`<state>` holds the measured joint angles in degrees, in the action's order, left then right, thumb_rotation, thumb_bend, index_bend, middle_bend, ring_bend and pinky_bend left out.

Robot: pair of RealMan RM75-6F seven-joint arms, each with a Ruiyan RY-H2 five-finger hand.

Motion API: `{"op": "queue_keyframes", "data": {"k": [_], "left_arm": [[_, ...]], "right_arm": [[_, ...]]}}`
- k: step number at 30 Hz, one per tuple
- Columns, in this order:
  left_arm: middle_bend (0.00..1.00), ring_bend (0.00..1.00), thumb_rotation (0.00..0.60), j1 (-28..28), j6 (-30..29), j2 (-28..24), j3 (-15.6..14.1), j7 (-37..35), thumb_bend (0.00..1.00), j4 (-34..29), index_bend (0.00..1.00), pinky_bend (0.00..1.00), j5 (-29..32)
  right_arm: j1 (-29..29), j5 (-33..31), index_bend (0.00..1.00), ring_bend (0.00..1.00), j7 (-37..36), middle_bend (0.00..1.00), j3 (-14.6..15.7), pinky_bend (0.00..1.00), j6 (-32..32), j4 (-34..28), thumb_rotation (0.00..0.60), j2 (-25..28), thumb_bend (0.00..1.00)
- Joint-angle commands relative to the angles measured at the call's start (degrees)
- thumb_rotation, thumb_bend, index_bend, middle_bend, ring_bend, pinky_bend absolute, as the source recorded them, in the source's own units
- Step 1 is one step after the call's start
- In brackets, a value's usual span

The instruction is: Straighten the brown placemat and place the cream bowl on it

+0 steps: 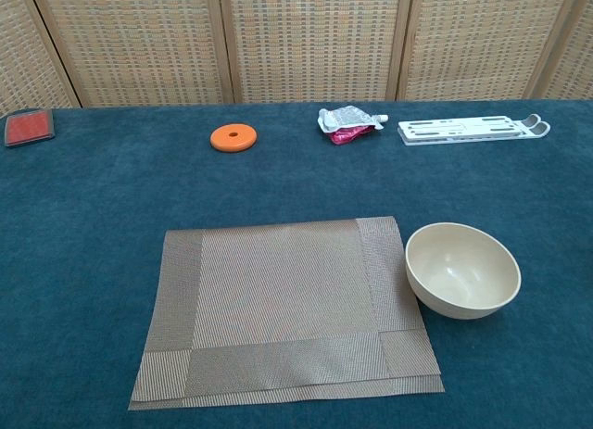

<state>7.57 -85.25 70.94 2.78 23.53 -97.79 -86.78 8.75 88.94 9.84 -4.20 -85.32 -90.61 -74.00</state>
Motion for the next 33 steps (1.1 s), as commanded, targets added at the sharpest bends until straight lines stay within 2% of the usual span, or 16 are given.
{"op": "queue_keyframes", "data": {"k": [1,28,33], "left_arm": [[0.00,0.00,0.600,0.02,-0.15,0.11,0.00,-0.06,0.00,0.12,0.00,0.00,-0.18],[0.00,0.00,0.600,0.48,0.29,0.87,-0.61,-0.81,0.00,0.77,0.00,0.00,-1.34],[0.00,0.00,0.600,1.00,1.56,1.25,-1.29,-1.42,0.07,0.63,0.13,0.00,-1.95]], "right_arm": [[0.00,-0.10,0.01,0.00,-0.04,0.00,-0.07,0.00,0.04,-0.08,0.600,0.06,0.14],[-0.12,-0.14,0.03,0.00,-0.13,0.00,0.11,0.00,0.23,-0.69,0.600,0.40,0.14],[-0.16,0.06,0.04,0.00,0.00,0.00,0.18,0.00,0.12,-0.83,0.600,0.43,0.14]]}}
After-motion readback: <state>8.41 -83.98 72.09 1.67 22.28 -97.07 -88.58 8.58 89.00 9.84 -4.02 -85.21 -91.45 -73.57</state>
